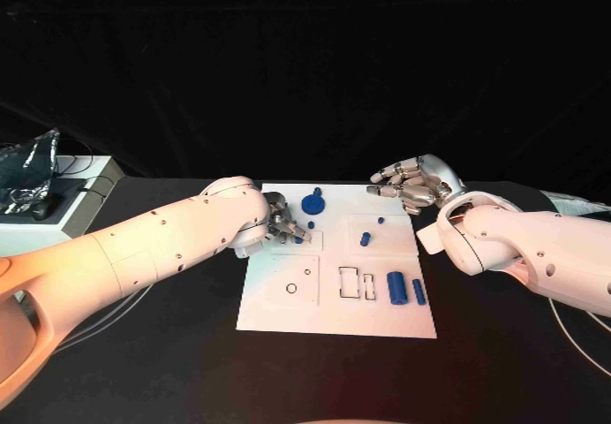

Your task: Assemble the parts on the task board

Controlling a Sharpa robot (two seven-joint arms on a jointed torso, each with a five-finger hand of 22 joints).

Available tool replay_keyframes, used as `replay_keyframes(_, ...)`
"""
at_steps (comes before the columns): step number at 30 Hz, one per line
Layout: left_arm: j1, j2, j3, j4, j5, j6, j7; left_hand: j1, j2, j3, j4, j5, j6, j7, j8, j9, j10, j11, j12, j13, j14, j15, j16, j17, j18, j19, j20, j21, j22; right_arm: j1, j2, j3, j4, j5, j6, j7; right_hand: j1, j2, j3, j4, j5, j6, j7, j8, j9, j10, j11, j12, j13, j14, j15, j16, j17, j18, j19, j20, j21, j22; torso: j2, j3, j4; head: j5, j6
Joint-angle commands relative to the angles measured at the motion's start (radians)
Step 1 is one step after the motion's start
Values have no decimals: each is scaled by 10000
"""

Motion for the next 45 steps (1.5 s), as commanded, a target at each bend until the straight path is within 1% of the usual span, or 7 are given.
replay_keyframes(1,-70,-38,-40,58,63,114,-44,-89,-70,-139,63,-52,-11,30,47,19,30,67,67,-5,-10,-33,-9,-1,-123,-4,-60,-38,12,-10,-2,2,14,-37,128,66,-86,-10,20,60,36,-7,57,-53,7,33,6,-61,-16,41,59,21,-12,-34,473,42,-36,1311,3,-2,4,-5,-7)
replay_keyframes(7,-83,-138,-33,179,72,62,-64,-158,-67,-552,267,-92,-4,33,93,58,32,73,79,-17,-6,-27,-1,7,-125,17,-62,-65,59,-17,-5,2,12,-38,131,61,-89,-12,19,60,22,-18,65,-69,-2,28,13,-68,-24,37,63,8,-22,-29,469,46,-63,1305,4,-5,-2,-2,-5)
replay_keyframes(15,-96,-392,-5,426,74,-48,-113,-365,-50,-1001,564,-919,-9,58,158,127,40,85,107,-13,-7,-27,16,25,-141,54,-101,-58,123,-34,-18,2,10,-38,130,62,-89,-12,19,60,22,-18,65,-69,-2,28,13,-68,-24,37,63,8,-22,-29,469,46,-63,1305,-1,-3,1,-13,3)
replay_keyframes(28,-99,-687,127,771,139,-308,-105,-438,-255,-936,1065,-1437,-22,68,189,160,30,89,126,-34,-11,-21,17,23,-165,86,-136,-109,216,-59,-30,2,10,-38,117,71,-103,-14,12,68,12,-15,67,-79,-7,28,15,-65,-29,40,65,4,-22,-27,470,48,-70,1305,10,-10,-1,-4,35)
replay_keyframes(32,-115,-773,249,919,373,-527,-29,-565,-416,-824,1472,-1560,-47,72,180,153,1,95,134,-41,-20,-25,-5,-10,-192,90,-183,-152,259,-72,-33,2,10,-38,115,75,-103,-14,12,68,12,-15,67,-79,-7,28,15,-65,-29,40,65,4,-22,-27,470,48,-70,1305,6,-3,-6,-1,55)
replay_keyframes(39,-144,-983,582,1065,961,-832,84,-690,-1000,-234,2185,-3067,-171,125,197,151,-121,144,159,-77,-45,3,-105,-121,-188,14,-176,-314,219,-85,-51,2,20,-38,113,79,-103,-14,12,68,12,-15,67,-79,-7,28,15,-65,-29,40,65,4,-22,-27,470,48,-70,1305,1,6,6,-11,61)
replay_keyframes(45,-149,-1179,854,961,1272,-1041,191,-555,-910,-169,2024,-3146,-434,312,-40,-85,-410,298,45,-187,-211,128,-421,-465,-108,-342,-62,-814,-99,-88,-76,2,25,-38,111,78,-103,-14,12,68,12,-15,67,-79,-7,28,15,-65,-29,40,65,4,-22,-27,470,48,-70,1305,-12,5,16,-24,65)
